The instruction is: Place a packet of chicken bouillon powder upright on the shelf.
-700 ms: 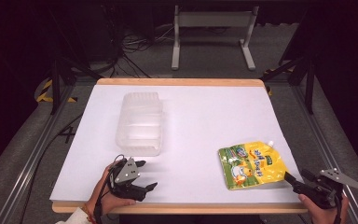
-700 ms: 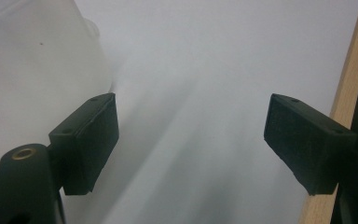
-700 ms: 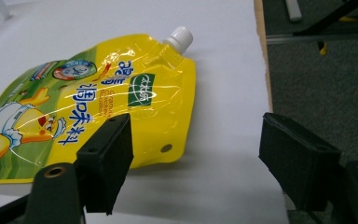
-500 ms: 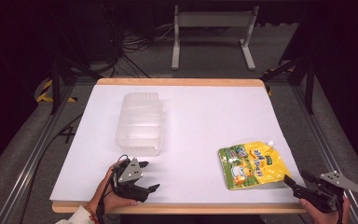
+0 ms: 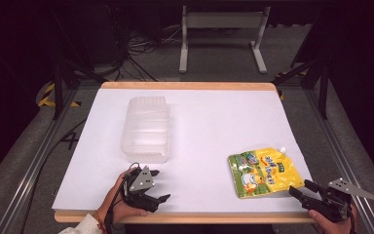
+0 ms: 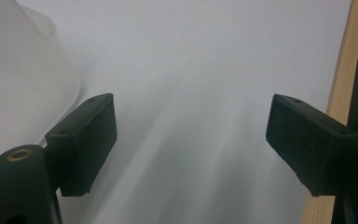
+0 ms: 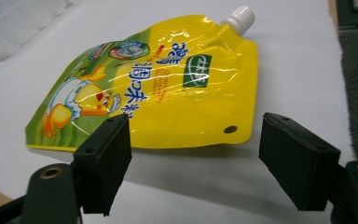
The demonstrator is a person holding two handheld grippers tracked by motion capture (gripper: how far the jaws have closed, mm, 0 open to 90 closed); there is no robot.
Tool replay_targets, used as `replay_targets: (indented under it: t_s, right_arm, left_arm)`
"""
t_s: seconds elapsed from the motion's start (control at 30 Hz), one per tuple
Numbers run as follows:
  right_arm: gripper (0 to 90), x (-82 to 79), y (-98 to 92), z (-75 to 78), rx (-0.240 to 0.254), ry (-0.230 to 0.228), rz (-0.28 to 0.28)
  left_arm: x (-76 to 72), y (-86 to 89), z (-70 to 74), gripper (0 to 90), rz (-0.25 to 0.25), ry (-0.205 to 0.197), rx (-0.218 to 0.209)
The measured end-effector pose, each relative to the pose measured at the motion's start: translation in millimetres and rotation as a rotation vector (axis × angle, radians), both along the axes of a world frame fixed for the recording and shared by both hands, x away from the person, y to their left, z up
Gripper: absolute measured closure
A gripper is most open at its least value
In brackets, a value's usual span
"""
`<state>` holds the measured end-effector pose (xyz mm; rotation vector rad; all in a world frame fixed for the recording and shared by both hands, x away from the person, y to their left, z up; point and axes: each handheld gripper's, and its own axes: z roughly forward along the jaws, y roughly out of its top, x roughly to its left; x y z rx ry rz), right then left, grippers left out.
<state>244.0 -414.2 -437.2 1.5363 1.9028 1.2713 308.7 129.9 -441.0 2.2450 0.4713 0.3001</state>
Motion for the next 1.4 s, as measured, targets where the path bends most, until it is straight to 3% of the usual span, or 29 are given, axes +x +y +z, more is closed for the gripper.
replay_targets:
  t_s: [0.17, 0.27, 0.5, 0.67, 0.9, 1.0, 1.07, 1.1, 1.13, 1.4]
  right_arm:
    - [25.6, 3.5, 4.6, -3.2, 0.022, 0.042, 0.036]
    - [25.5, 5.5, 7.5, -4.5, 0.008, 0.061, 0.041]
    - [23.9, 11.2, 8.4, -6.0, 0.072, 0.089, 0.046]
    - [21.3, 24.4, 16.1, -6.9, 0.136, 0.12, 0.079]
    - [22.5, 39.6, 23.7, -6.0, 0.147, 0.124, 0.063]
    - [32.7, 43.6, 23.7, -5.4, 0.151, 0.12, 0.027]
    - [45.5, 45.7, 23.7, -5.3, 0.138, 0.113, -0.001]
    - [45.5, 45.7, 23.7, -5.3, 0.138, 0.113, -0.001]
    - [60.7, 47.6, 23.7, -4.9, 0.131, 0.107, -0.01]
    - [78.6, 51.3, 36.1, -1.1, 0.094, 0.058, 0.005]
  left_arm:
    - [1.1, 0.7, -0.3, 16.4, 0.004, 0.009, -0.011]
    - [1.2, 1.3, 0.0, 16.3, 0.005, 0.011, -0.017]
    - [0.9, -0.9, -0.3, 15.9, -0.003, 0.011, -0.008]
    - [1.1, -3.1, -1.0, 15.8, -0.01, 0.014, -0.002]
    - [0.8, -4.8, -1.7, 15.6, -0.013, 0.015, 0.006]
    - [1.2, -5.1, -1.8, 15.7, -0.016, 0.014, 0.008]
    - [1.1, -5.2, -1.7, 15.7, -0.016, 0.014, 0.008]
    - [1.1, -5.2, -1.7, 15.7, -0.016, 0.014, 0.008]
    - [0.9, -5.3, -1.8, 15.7, -0.015, 0.015, 0.01]
    - [1.1, -5.4, -1.8, 15.7, -0.013, 0.015, 0.012]
